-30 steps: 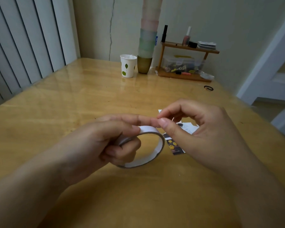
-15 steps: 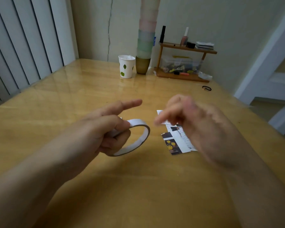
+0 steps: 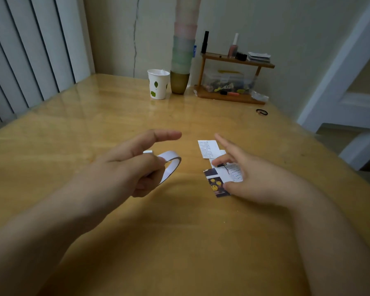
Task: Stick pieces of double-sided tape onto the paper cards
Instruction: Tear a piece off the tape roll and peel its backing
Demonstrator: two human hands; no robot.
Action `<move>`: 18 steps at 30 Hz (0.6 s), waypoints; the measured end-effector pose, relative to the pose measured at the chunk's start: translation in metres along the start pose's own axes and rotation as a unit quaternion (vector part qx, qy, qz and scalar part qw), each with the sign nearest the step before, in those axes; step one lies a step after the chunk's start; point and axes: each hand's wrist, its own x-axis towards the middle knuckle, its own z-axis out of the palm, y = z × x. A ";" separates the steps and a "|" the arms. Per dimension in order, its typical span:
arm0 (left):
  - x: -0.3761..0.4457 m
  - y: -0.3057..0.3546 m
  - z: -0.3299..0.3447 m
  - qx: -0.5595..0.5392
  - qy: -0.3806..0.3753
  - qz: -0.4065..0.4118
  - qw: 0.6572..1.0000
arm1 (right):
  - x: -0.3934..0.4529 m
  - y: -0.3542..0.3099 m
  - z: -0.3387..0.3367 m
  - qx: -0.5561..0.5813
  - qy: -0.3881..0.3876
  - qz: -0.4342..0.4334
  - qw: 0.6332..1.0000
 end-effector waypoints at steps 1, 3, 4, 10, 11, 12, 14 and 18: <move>0.000 0.000 0.000 -0.003 -0.001 0.001 1.000 | 0.001 -0.001 0.003 -0.001 -0.013 -0.003 1.000; 0.000 -0.001 0.000 -0.007 -0.004 0.000 1.000 | 0.003 -0.001 0.007 -0.001 -0.018 -0.012 1.000; 0.000 -0.001 0.000 -0.007 -0.005 0.000 1.000 | 0.004 -0.001 0.008 0.001 -0.013 -0.018 1.000; 0.000 -0.001 0.001 -0.008 -0.007 -0.001 1.000 | 0.008 0.001 0.009 0.005 0.032 -0.049 0.998; 0.000 0.000 0.001 -0.009 -0.007 -0.002 1.000 | 0.008 0.001 0.009 0.016 0.048 -0.054 0.997; 0.000 0.000 0.001 -0.007 -0.007 -0.001 1.000 | 0.009 0.001 0.009 0.034 0.068 -0.059 0.995; 0.000 0.001 0.001 0.003 -0.007 0.002 1.000 | 0.010 0.001 0.009 0.076 0.110 -0.070 0.988; 0.000 -0.001 0.001 0.075 0.030 0.023 0.996 | 0.007 -0.009 0.005 0.201 0.159 -0.071 0.964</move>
